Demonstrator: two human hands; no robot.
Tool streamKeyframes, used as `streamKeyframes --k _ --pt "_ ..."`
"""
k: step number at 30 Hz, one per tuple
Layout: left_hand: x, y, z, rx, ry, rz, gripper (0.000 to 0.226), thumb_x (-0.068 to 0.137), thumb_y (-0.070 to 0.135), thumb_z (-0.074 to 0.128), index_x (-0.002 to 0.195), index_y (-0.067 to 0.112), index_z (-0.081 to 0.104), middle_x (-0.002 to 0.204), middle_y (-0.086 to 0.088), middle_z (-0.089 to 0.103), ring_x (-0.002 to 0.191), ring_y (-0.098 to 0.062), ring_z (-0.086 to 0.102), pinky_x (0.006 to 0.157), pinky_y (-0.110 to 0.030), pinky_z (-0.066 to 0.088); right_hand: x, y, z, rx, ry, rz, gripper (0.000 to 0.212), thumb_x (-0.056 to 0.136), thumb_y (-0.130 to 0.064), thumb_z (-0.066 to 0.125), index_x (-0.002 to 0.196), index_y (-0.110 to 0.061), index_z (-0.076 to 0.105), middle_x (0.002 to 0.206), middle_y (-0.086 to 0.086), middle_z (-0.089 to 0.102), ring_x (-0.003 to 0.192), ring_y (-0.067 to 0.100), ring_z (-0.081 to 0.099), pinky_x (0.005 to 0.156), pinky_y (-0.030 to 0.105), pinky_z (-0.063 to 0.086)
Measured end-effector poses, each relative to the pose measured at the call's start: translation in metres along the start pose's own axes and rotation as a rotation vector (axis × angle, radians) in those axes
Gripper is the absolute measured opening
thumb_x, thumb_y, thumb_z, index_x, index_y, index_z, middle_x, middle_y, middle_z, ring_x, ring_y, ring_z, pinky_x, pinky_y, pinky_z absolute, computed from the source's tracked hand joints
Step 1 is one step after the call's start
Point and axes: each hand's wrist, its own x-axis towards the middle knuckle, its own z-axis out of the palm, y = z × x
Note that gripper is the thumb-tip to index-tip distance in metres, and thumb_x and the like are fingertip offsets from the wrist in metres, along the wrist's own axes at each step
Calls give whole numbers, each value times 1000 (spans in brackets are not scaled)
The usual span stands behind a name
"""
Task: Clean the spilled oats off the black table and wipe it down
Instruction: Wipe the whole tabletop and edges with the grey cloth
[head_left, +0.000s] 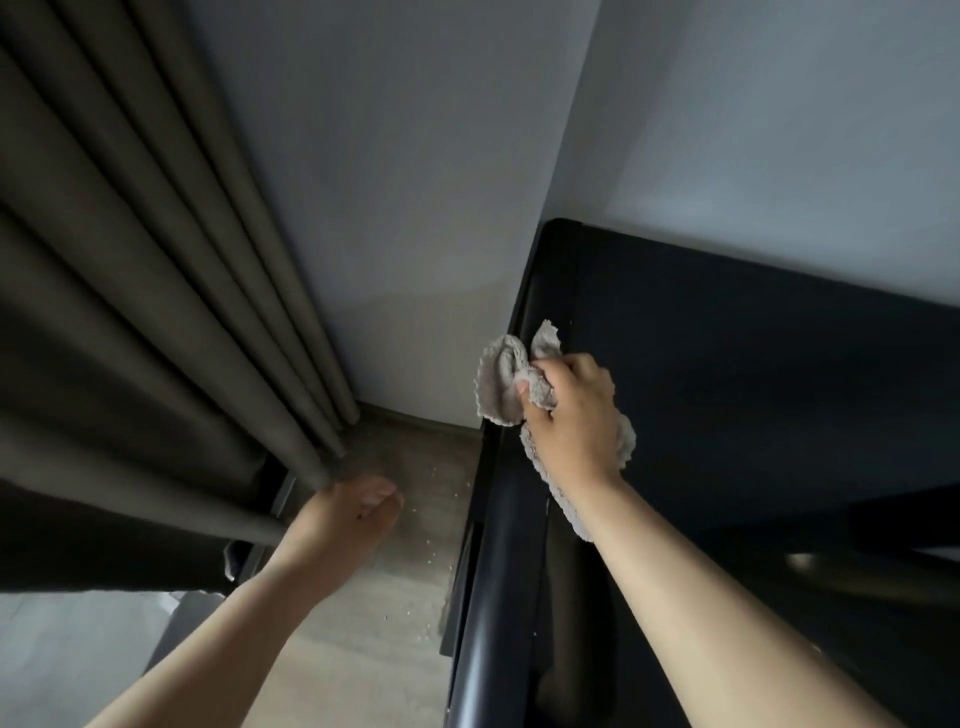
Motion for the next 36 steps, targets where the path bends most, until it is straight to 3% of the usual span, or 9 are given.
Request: streamKeyframes --k 5,11,15,20,25,27,29,31,36 --pt "-34 -22 -4 44 -3 43 12 88 18 61 96 20 71 87 9 70 86 -7 65 64 -6 39 -56 -12 -5 -17 10 11 23 85 -28 69 107 -21 67 103 -2 57 91 21 50 64 32 45" --pt "-84 -41 -8 135 -21 72 14 87 23 60 96 22 69 91 8 69 87 -9 63 66 -17 40 -130 -26 -17 -35 -16 7 30 79 -20 73 107 -23 66 105 -3 56 91 22 52 64 34 49" --pt "-116 -46 -7 146 -29 94 19 85 20 59 76 37 60 81 12 68 80 -4 61 67 -20 44 -174 -35 -25 -30 -36 1 32 75 -17 75 105 -24 67 104 -6 56 89 20 52 63 29 45" --pt "-147 -53 -3 161 -24 85 11 86 20 57 84 20 68 78 8 68 79 -12 62 72 -29 49 -232 -46 -37 -47 -53 0 31 74 -20 74 103 -26 67 102 -8 55 86 18 53 62 29 47" --pt "-176 -57 -4 173 -22 99 13 86 21 56 88 17 68 84 7 68 83 -14 62 71 -27 48 -286 -64 -52 -61 -81 20 18 78 -33 65 95 -31 66 96 -11 55 81 15 54 58 26 40" --pt "-191 -59 -7 176 -33 102 11 87 22 57 88 21 67 85 8 67 82 -13 61 66 -23 42 -301 -71 -64 -46 -208 61 15 82 -33 62 97 -32 64 98 -10 53 87 15 54 59 29 44" --pt "-208 -61 -13 159 -35 119 9 87 24 57 83 28 64 82 10 64 80 -11 59 62 -17 38 -314 -78 -76 74 -438 145 20 86 -25 60 105 -28 65 105 -5 52 94 18 56 69 34 49" --pt "-225 -61 -20 144 -34 130 9 88 24 58 83 30 63 82 12 64 79 -8 58 63 -13 37 -334 -86 -88 157 -588 213 28 85 -16 57 110 -25 66 112 -4 53 98 18 59 81 30 49" --pt "-260 -57 -33 174 -29 140 6 90 26 58 88 28 63 85 9 63 79 -9 57 62 -9 34 -364 -95 -125 191 -404 397 24 86 -17 59 106 -27 67 102 -11 50 89 10 57 72 20 44"
